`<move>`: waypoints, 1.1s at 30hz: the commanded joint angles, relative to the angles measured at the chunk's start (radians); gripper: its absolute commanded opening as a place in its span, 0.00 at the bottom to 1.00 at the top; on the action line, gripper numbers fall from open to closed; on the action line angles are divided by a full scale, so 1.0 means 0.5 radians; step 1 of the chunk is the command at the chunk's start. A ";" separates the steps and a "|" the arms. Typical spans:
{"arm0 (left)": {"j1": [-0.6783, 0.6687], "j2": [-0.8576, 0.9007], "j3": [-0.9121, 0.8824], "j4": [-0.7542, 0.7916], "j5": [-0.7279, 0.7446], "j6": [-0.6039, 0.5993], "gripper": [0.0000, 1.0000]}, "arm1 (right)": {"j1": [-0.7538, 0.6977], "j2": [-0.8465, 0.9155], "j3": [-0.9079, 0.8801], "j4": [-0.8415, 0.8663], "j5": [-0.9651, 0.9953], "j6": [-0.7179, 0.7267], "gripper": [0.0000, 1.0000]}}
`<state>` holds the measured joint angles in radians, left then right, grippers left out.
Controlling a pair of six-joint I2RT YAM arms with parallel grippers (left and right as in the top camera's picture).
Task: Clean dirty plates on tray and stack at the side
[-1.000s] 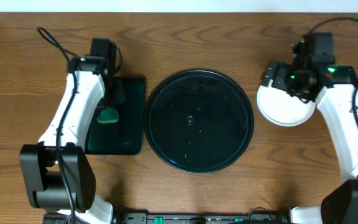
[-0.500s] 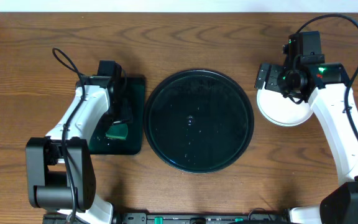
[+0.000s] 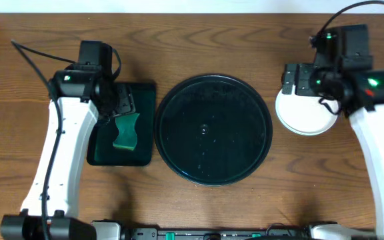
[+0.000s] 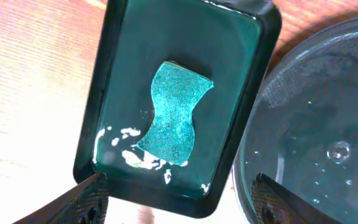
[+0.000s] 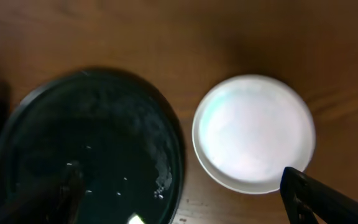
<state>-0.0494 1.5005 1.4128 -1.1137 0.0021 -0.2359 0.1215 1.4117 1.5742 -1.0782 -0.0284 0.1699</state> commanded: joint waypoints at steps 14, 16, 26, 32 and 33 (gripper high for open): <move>0.001 0.018 0.019 -0.008 0.013 -0.018 0.75 | 0.015 -0.766 0.063 -0.536 -0.005 -0.089 0.99; 0.001 0.018 0.019 -0.008 0.013 -0.018 0.75 | 0.015 -0.810 0.063 -0.629 -0.003 -0.092 0.99; 0.001 0.018 0.019 -0.008 0.013 -0.017 0.75 | 0.015 -0.861 0.061 -0.715 0.267 -0.149 0.99; 0.001 0.018 0.019 -0.008 0.013 -0.018 0.75 | 0.018 -0.902 -0.167 -0.329 0.423 -0.298 0.99; 0.001 0.018 0.019 -0.008 0.013 -0.018 0.75 | 0.010 -0.938 -0.251 -0.225 0.420 -0.320 0.99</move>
<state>-0.0494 1.5043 1.4128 -1.1149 0.0017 -0.2359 0.1238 0.9718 1.5486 -1.2819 0.1318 0.0849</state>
